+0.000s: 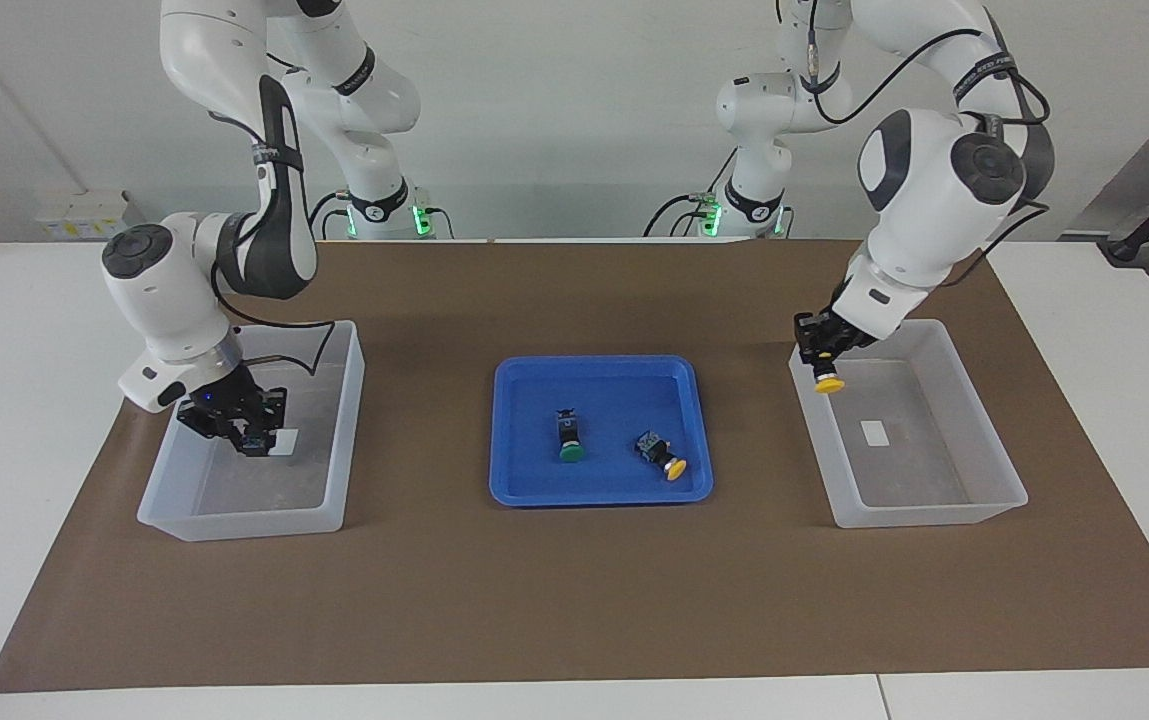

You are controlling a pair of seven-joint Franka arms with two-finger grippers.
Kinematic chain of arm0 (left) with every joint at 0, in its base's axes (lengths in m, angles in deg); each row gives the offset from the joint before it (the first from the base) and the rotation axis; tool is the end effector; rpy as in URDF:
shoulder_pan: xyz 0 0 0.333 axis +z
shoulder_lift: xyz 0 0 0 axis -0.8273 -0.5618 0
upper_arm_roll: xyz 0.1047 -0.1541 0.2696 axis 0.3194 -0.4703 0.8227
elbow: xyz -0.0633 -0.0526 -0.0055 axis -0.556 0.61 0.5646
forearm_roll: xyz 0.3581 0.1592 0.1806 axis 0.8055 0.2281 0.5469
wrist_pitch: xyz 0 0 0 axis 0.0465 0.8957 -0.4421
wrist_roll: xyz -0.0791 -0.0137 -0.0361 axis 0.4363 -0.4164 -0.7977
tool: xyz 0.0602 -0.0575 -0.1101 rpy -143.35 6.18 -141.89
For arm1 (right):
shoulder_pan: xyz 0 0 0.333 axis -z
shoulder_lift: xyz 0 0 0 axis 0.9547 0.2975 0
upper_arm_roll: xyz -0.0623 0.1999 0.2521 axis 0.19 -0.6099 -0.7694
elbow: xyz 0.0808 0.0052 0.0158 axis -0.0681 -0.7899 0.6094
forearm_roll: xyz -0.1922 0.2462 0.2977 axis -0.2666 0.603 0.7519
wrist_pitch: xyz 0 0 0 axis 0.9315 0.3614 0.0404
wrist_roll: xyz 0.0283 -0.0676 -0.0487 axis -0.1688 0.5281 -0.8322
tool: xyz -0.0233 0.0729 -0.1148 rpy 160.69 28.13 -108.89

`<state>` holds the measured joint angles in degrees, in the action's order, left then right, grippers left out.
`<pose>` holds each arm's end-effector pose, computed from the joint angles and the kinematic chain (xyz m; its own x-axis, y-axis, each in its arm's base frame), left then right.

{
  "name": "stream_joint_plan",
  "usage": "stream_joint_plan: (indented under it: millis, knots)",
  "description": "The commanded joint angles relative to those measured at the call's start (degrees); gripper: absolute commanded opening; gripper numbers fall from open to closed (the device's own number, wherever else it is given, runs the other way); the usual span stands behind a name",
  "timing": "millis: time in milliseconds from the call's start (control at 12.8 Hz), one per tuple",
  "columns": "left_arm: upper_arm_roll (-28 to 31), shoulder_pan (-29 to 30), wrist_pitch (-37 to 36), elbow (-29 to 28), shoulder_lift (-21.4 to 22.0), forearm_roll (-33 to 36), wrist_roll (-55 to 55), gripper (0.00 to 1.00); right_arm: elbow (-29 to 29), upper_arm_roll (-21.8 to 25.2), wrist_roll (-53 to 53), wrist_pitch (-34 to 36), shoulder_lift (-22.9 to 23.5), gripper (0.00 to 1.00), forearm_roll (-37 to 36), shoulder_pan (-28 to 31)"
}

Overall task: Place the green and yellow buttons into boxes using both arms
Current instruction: 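Drop yellow button with the left gripper while the right gripper drops green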

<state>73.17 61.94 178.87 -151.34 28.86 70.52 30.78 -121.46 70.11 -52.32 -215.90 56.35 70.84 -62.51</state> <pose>0.6203 -0.0478 0.4849 0.9960 -0.0281 -0.0846 -0.0214 -0.9967 0.0787 0.6358 -0.0871 0.2659 0.9801 0.1515 0.1284 0.1491 -0.9884 0.0283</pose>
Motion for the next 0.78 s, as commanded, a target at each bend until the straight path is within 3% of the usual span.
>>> stream_joint_plan:
  millis: [0, 78, 156, 235, 391, 704]
  knots:
    - [-0.1, 1.53, 2.88, -2.43, 1.39, -0.98, 3.36, 0.0, -1.53, -0.65, -1.97, -2.24, -0.13, 0.2, 1.47, 1.06]
    - [-0.1, 1.53, 7.78, -4.96, 2.17, -0.99, 3.98, 0.0, -1.53, -0.65, -1.62, -2.5, 0.05, 0.34, 1.47, 1.06]
    - [-0.1, 1.62, 13.92, -8.99, 3.31, -0.99, 4.16, 0.0, -1.53, -0.65, -1.35, -2.59, 0.05, 0.58, 1.47, 1.06]
    - [-0.1, 1.97, 18.85, -12.77, 4.19, -0.99, 5.3, 0.0, -1.45, -0.65, -1.35, -2.59, 0.05, 0.68, 1.47, 1.15]
    - [-0.1, 2.85, 24.33, -16.4, 4.03, -0.99, 8.72, 0.0, -0.66, -0.56, -1.09, -2.07, -0.38, 1.0, 1.47, 1.24]
    - [-0.01, 6.45, 32.76, -21.85, 4.02, -0.99, 15.93, 0.0, 1.44, -0.74, -1.17, 1.26, -3.11, 1.0, 1.47, 0.63]
